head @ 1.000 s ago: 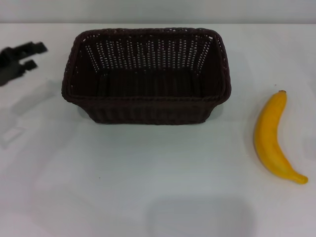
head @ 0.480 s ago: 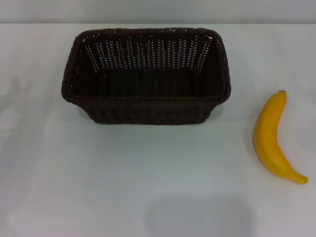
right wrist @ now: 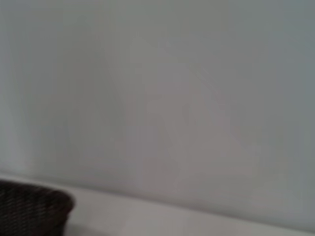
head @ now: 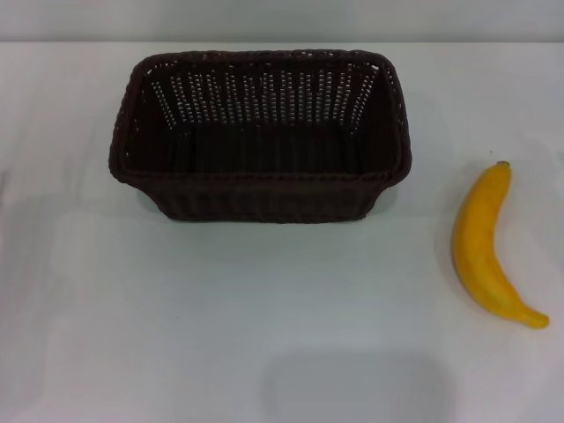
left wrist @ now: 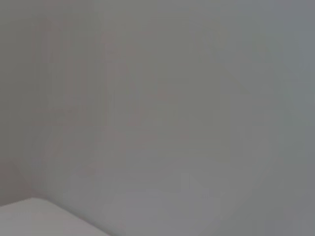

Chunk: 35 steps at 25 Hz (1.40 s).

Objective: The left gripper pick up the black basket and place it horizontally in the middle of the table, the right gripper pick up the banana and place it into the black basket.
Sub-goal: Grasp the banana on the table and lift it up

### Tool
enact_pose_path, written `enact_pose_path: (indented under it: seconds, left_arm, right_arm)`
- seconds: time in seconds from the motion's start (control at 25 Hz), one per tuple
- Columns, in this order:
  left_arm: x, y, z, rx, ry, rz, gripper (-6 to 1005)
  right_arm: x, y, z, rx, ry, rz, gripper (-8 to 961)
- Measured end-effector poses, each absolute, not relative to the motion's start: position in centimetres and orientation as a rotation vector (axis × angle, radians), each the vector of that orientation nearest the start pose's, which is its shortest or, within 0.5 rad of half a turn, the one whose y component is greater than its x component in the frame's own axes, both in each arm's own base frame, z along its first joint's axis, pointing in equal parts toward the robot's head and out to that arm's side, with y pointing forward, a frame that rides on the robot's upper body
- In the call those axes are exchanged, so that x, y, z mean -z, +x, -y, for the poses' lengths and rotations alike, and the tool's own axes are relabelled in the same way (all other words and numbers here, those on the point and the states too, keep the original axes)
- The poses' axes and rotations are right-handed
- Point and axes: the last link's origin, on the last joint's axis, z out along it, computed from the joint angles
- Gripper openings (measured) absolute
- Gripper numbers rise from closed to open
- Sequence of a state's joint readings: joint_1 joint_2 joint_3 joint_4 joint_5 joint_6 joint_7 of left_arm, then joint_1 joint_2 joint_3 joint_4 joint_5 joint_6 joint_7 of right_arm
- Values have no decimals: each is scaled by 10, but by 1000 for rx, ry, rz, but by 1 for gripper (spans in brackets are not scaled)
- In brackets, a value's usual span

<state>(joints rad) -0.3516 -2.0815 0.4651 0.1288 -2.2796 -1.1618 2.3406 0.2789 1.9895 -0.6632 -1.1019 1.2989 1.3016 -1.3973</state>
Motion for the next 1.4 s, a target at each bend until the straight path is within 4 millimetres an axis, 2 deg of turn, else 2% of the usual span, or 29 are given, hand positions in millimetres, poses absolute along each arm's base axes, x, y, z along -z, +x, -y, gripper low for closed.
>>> enact_pose_path:
  seconds: [0.16,0.28,0.52,0.72,0.96,1.12,1.24,1.4]
  left_arm:
    - [-44,-396,-298,961,-1226,972,708]
    - [-43,-396,-297,962,-1199,971,707]
    - [-45,-393,-304,959,-1165,953,707]
    - [-49,-393,-315,928,-1149,938,707]
    - [-50,-390,-328,883,-1152,933,706]
    - [-53,-390,-331,874,-1128,919,706]
    - [-53,-388,-335,870,-1126,918,706]
    - [-53,-384,-343,841,-1143,905,705]
  right_arm:
    - [-152,298,-325,-491,-2149,-949,875]
    - [-145,279,-324,-434,-2211,-1028,875]
    - [-122,238,-329,-268,-2208,-1265,875]
    - [-107,213,-337,-48,-2101,-1331,875]
    - [-72,171,-338,76,-2171,-1413,875]
    - [-52,154,-335,241,-2154,-1435,875]
    - [-43,143,-335,292,-2150,-1435,875]
    - [-31,145,-335,327,-2125,-1493,875]
